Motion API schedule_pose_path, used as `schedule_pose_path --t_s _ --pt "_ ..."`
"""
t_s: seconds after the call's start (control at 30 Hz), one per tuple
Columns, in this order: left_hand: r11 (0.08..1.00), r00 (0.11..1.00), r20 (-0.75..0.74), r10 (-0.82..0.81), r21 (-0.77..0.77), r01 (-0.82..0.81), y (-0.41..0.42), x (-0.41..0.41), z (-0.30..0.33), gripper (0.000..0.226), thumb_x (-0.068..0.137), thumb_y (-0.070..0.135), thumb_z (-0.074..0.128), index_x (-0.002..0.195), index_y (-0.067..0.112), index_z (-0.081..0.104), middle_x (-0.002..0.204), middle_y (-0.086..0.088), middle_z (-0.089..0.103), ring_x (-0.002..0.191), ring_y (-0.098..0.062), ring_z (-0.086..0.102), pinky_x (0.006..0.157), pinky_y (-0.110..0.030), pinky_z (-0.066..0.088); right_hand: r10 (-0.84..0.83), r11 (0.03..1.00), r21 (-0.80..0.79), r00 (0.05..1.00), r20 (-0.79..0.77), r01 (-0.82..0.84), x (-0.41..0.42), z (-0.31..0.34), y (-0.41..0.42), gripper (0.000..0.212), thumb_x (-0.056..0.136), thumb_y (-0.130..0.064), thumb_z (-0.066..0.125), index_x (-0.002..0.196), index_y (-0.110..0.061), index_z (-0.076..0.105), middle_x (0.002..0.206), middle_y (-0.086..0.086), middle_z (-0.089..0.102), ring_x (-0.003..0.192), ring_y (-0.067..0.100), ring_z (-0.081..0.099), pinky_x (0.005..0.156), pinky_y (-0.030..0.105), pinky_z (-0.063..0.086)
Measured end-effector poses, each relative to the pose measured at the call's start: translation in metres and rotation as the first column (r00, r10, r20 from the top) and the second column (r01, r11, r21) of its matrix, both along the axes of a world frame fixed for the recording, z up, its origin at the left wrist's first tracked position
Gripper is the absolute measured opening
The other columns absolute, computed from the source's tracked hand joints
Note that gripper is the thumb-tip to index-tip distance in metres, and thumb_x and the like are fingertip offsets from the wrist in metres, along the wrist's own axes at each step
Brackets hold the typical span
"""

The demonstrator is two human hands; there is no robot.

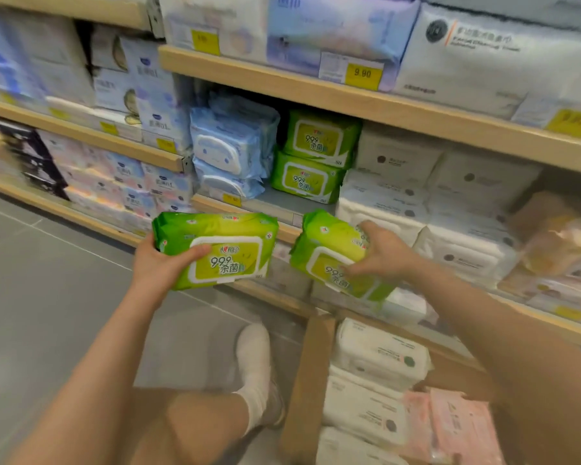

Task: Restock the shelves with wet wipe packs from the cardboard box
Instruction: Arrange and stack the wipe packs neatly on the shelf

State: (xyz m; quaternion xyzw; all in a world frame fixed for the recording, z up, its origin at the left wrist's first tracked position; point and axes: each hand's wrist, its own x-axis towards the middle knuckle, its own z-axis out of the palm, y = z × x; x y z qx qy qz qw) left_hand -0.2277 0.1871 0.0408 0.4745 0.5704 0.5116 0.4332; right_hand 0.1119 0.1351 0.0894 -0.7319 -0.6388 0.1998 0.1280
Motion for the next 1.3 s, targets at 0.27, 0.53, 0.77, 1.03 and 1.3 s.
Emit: schedule_pose_path --t_s 0.27,0.53,0.77,1.03,1.3 --pt "0.986 0.986 0.019 0.164 -0.001 -0.164 0.038 -0.023 -0.016 0.079 0.047 0.031 0.092 0.117 0.019 0.057 0.109 0.0 0.066 0.096 -0.018 0.065 0.089 -0.044 0.053 0.146 0.971 0.162 0.975 0.167 -0.173 -0.051 0.034 0.123 0.097 0.064 -0.04 0.082 0.142 -0.014 0.031 0.134 0.01 0.05 0.118 0.028 0.05 0.091 0.04 0.047" --pt "0.979 0.979 -0.025 0.203 -0.003 -0.203 0.066 -0.026 -0.039 0.098 0.028 0.064 0.085 0.114 0.026 0.058 0.107 0.005 0.068 0.095 -0.017 0.067 0.085 -0.047 0.055 -0.008 0.984 0.174 0.968 0.251 -0.037 -0.035 0.015 0.211 0.096 0.071 -0.036 0.079 0.146 -0.013 0.026 0.138 0.014 0.047 0.123 0.033 0.048 0.098 0.041 0.044" --pt "0.986 0.986 0.0 0.166 0.0 -0.166 0.071 -0.011 -0.038 0.089 0.032 0.055 0.083 0.114 0.03 0.057 0.106 0.008 0.068 0.094 -0.014 0.067 0.084 -0.044 0.055 0.173 0.983 0.037 0.967 0.185 -0.182 -0.04 -0.028 0.23 0.091 0.074 -0.038 0.076 0.148 -0.027 0.024 0.148 0.008 0.037 0.13 0.029 0.042 0.105 0.04 0.039" --pt "0.993 0.992 0.039 0.121 0.0 -0.122 0.071 -0.004 -0.034 0.084 0.032 0.051 0.082 0.109 0.031 0.056 0.103 0.01 0.067 0.091 -0.01 0.067 0.078 -0.035 0.057 0.274 0.962 -0.083 0.929 0.247 -0.262 -0.031 -0.025 0.236 0.089 0.08 -0.039 0.071 0.15 -0.026 0.017 0.155 0.006 0.026 0.139 0.027 0.031 0.111 0.037 0.03" --pt "0.998 0.995 0.092 -0.022 -0.055 0.027 0.063 0.016 -0.027 0.071 0.035 0.036 0.091 0.098 0.033 0.058 0.096 0.009 0.07 0.089 -0.012 0.068 0.084 -0.041 0.056 0.553 0.833 0.037 0.833 0.001 -0.552 -0.092 -0.005 0.165 0.097 0.07 -0.059 0.071 0.149 -0.033 0.02 0.157 -0.008 0.017 0.143 0.011 0.017 0.116 0.03 0.015"
